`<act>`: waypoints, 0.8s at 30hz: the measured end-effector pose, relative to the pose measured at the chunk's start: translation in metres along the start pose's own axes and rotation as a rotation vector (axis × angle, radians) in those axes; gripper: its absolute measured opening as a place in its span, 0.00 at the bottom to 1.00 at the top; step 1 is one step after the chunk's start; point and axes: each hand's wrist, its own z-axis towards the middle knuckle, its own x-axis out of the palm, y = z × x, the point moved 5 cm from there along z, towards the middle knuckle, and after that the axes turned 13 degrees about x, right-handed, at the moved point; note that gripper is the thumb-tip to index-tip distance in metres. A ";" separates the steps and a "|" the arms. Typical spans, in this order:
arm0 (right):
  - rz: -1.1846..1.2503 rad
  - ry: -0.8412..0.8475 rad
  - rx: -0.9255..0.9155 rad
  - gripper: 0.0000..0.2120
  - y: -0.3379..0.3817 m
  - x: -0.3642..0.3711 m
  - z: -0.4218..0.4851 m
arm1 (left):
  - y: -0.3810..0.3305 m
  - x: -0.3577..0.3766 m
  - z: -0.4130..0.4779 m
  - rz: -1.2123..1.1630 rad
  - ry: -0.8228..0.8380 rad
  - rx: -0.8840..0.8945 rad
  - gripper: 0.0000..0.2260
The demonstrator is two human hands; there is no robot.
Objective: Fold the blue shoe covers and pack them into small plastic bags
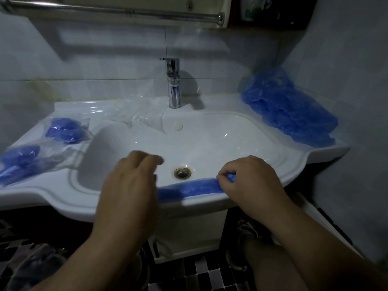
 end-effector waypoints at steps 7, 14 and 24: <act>-0.107 -0.032 -0.026 0.08 0.002 -0.002 -0.002 | -0.043 0.041 -0.008 -0.034 0.453 0.290 0.36; -0.074 0.238 -0.376 0.29 0.037 0.013 -0.042 | -0.040 0.039 -0.011 -0.133 0.406 0.371 0.30; -0.270 0.262 -0.231 0.46 -0.009 0.010 -0.035 | -0.023 0.032 -0.015 0.028 0.423 0.259 0.39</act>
